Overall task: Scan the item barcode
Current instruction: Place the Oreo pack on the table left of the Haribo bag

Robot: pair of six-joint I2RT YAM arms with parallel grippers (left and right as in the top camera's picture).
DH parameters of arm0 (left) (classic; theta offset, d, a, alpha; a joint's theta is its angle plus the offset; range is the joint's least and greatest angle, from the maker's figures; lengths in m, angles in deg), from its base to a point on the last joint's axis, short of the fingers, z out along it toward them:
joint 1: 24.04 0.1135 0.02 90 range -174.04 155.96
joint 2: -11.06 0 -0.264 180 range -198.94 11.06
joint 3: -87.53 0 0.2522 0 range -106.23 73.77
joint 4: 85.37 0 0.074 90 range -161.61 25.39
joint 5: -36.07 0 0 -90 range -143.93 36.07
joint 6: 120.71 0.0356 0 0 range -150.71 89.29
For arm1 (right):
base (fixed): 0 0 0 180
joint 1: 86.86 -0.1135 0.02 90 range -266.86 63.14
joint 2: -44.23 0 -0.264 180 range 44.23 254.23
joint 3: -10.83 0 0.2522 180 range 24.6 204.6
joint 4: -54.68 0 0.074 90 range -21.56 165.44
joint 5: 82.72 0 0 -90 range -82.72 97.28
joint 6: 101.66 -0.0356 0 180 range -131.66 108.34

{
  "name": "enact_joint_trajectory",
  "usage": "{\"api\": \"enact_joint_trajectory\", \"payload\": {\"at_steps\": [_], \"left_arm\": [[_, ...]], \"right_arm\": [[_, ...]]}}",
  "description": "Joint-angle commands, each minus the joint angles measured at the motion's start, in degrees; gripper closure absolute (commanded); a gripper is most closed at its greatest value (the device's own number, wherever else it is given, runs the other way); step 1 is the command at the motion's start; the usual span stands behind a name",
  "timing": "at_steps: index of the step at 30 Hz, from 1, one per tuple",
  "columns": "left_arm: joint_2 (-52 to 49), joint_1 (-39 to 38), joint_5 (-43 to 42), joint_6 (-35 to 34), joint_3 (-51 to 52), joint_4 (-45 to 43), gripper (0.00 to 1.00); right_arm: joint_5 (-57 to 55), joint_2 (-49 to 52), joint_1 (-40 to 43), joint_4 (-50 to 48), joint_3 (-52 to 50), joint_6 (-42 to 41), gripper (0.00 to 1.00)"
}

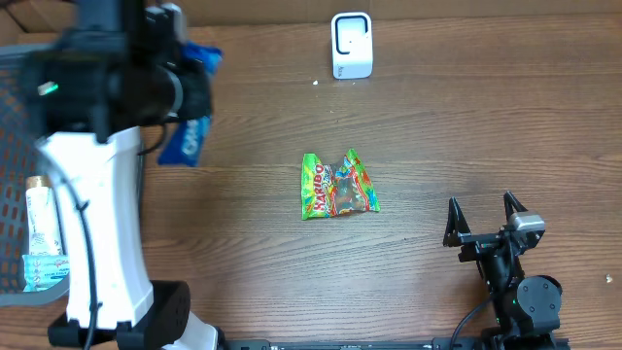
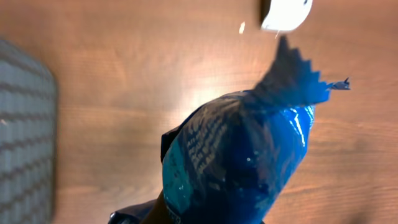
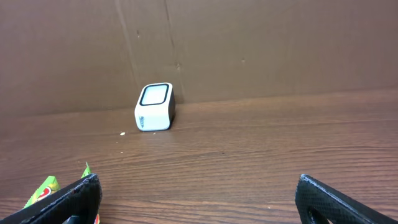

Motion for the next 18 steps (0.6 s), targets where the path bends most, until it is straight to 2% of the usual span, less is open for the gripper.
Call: {"api": "enact_joint_trajectory", "payload": {"at_steps": [1,5,11,18], "left_arm": [[-0.46,-2.89,2.8,-6.71,9.44,-3.48,0.96],[-0.48,-5.77,2.93,-10.27,24.0,-12.48,0.96],[-0.46,-8.11,-0.72,-14.6,46.21,-33.29,0.96],[-0.48,-8.41,-0.72,-19.32,60.7,-49.53,0.96]], "right_arm": [[0.33,-0.68,-0.22,-0.42,-0.61,0.02,0.0],[0.33,-0.68,-0.22,-0.42,-0.61,0.02,0.0],[0.33,-0.68,-0.22,-0.42,-0.61,0.02,0.0],[0.33,-0.68,-0.22,-0.42,-0.61,0.02,0.0]]}}
